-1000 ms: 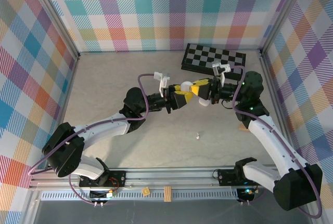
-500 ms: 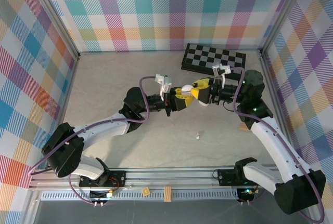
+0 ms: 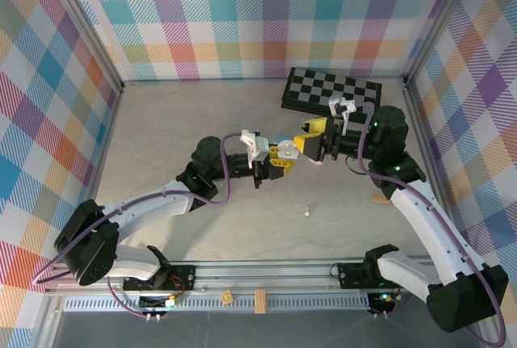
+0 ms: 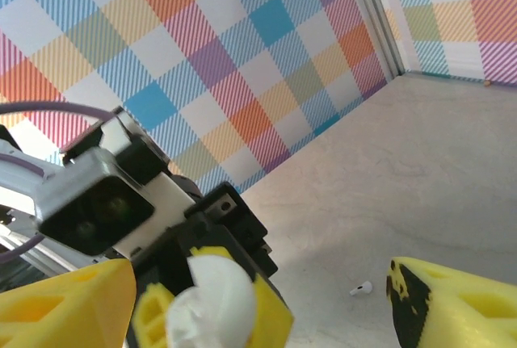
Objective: Insert the wireless bluetooth earbuds into the charging case
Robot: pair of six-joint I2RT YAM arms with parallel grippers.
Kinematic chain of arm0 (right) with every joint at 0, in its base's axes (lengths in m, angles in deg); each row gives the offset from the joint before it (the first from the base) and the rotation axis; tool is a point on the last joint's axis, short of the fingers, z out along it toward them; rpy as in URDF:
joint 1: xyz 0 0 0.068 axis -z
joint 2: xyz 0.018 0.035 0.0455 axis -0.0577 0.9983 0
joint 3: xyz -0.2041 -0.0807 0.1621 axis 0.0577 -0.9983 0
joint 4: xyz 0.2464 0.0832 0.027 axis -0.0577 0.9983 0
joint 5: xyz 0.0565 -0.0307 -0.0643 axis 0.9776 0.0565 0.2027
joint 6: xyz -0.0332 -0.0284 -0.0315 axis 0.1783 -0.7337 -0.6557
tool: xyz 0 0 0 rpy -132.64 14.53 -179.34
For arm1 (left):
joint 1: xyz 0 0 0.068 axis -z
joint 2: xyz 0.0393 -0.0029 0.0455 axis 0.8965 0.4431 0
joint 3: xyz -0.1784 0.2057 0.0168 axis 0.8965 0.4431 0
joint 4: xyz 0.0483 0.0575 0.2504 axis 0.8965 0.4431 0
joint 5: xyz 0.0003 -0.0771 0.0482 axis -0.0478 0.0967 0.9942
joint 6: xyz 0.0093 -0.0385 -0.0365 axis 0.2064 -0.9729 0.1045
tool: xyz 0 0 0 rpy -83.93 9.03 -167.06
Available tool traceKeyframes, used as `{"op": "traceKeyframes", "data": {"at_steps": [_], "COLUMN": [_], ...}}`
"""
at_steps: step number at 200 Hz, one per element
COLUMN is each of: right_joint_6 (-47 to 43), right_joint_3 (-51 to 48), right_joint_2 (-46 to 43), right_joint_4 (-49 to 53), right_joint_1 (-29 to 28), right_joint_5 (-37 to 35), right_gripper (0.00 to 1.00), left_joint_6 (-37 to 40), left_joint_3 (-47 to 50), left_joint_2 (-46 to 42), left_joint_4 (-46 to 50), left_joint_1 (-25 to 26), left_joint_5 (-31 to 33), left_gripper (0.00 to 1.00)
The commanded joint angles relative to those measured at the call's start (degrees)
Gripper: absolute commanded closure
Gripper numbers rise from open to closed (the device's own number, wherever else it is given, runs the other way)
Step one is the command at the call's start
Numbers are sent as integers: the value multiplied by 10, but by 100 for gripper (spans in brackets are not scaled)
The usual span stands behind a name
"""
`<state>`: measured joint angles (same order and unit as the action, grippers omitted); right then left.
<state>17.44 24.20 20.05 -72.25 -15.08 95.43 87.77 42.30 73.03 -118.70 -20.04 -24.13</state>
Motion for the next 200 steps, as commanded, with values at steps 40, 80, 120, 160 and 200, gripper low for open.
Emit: {"op": "traceKeyframes", "data": {"at_steps": [40, 80, 120, 160, 200], "right_joint_6": [94, 96, 125, 138, 128], "right_joint_3": [-98, -90, -128, -166, -168], "right_joint_2": [-50, -23, 44, 115, 194], "right_joint_4": [33, 275, 351, 307, 271], "right_joint_1": [14, 16, 11, -26, -61], "right_joint_5": [-176, -300, -254, -237, -246], "right_gripper": [16, 20, 22, 23, 24], "left_joint_6": [123, 129, 140, 135, 125], "left_joint_3": [69, 99, 108, 106, 118], "left_joint_2": [-16, -46, -61, -75, -88], "left_joint_4": [14, 18, 32, 53, 53], "left_joint_1": [-24, -34, -38, -42, -43], "left_joint_5": [61, 68, 71, 76, 77], "left_gripper": [86, 85, 85, 84, 84]}}
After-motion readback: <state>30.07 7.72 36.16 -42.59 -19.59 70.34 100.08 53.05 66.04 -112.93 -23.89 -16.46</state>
